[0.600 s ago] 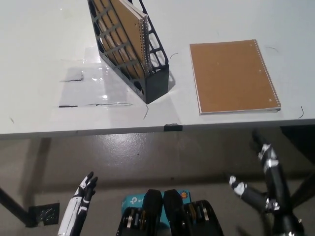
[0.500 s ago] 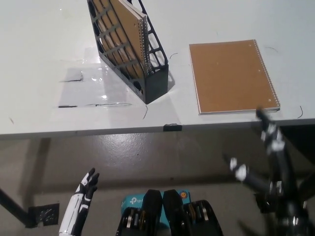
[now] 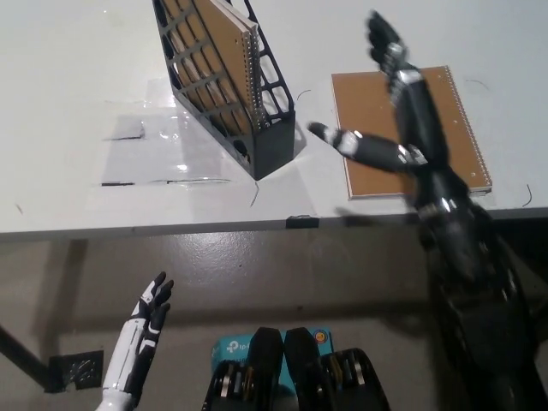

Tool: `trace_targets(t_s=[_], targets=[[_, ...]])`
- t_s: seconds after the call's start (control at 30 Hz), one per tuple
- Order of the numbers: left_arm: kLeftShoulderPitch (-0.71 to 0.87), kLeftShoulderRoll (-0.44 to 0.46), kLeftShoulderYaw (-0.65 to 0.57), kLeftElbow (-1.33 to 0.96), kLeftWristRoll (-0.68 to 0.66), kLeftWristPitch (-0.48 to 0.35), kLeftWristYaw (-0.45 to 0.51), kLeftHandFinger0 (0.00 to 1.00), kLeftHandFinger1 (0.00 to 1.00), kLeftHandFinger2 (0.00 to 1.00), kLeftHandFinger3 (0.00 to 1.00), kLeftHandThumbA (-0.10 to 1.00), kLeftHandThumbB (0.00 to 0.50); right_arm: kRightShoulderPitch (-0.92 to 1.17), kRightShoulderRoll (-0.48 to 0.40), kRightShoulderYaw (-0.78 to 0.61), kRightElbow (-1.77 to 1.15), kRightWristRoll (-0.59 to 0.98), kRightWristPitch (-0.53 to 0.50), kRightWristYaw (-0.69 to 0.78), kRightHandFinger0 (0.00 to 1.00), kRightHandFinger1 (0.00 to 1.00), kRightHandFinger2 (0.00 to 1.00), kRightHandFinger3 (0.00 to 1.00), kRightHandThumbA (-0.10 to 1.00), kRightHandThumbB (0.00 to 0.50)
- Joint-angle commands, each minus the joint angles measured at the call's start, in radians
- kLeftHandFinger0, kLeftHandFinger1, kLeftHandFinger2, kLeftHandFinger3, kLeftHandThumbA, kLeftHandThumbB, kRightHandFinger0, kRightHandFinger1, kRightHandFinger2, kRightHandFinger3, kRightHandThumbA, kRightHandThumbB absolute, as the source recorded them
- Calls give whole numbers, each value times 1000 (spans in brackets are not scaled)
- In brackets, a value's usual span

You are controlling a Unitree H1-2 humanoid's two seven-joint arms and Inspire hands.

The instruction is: Use the right hand to pick up a book from the book holder on the left side and put it on another book on the right side

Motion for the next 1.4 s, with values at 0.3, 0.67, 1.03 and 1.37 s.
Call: trace_targets(t_s=[0.3, 0.67, 1.03, 1.37], targets=[[-18, 12, -19, 27, 32, -34, 9, 1000, 1000, 1000, 1000, 1000, 156, -340, 28, -26, 420, 84, 26, 90, 1000, 1000, 1000, 1000, 1000, 307], [-22, 27, -32, 21, 28, -13, -6, 1000, 1000, 1000, 1000, 984, 167, -405, 79, -64, 554, 131, 19, 120, 1000, 1000, 1000, 1000, 1000, 306], [-21, 32, -47, 21, 52, -1, 4, 1000, 1000, 1000, 1000, 918, 160, -412, 108, -81, 577, 161, 50, 145, 1000, 1000, 1000, 1000, 1000, 353], [-14, 38, -52, 22, 73, -5, 2, 1000, 1000, 1000, 1000, 925, 156, -407, 122, -69, 576, 149, 67, 136, 1000, 1000, 1000, 1000, 1000, 337]])
